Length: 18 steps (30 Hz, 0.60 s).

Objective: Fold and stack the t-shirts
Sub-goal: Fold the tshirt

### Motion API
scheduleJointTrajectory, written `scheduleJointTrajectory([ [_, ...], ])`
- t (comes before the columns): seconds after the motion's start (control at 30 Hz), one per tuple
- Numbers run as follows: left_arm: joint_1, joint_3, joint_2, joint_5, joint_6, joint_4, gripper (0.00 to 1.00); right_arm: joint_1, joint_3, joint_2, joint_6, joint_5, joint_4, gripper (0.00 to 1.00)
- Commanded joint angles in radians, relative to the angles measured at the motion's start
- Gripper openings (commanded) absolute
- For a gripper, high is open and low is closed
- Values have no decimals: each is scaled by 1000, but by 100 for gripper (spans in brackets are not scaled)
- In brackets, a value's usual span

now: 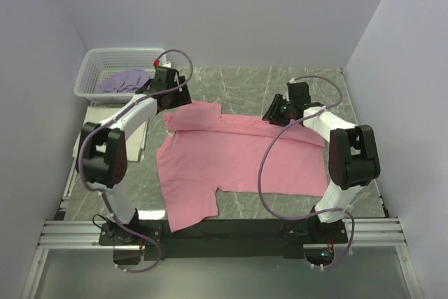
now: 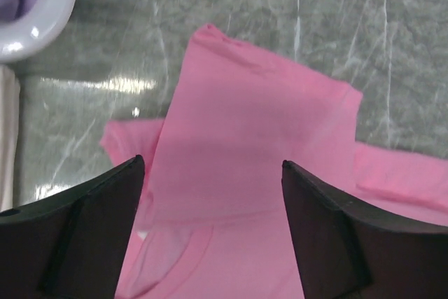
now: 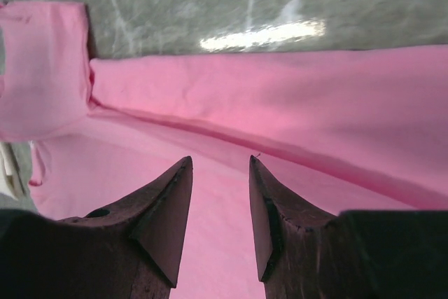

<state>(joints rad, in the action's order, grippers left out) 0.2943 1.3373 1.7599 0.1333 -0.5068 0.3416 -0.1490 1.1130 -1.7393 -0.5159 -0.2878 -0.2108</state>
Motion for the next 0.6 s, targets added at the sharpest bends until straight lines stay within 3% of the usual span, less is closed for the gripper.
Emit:
scheduleJointTrajectory([
  [0.0, 5, 117, 94, 48, 68, 3, 83, -44, 21, 6, -7, -30, 60, 45],
  [0.23, 6, 301, 285, 94, 116, 8, 62, -115, -34, 73, 10, -16, 60, 45],
  [0.57, 16, 419, 452, 117, 116, -18, 59, -182, -137, 195, 37, 4, 47, 45],
])
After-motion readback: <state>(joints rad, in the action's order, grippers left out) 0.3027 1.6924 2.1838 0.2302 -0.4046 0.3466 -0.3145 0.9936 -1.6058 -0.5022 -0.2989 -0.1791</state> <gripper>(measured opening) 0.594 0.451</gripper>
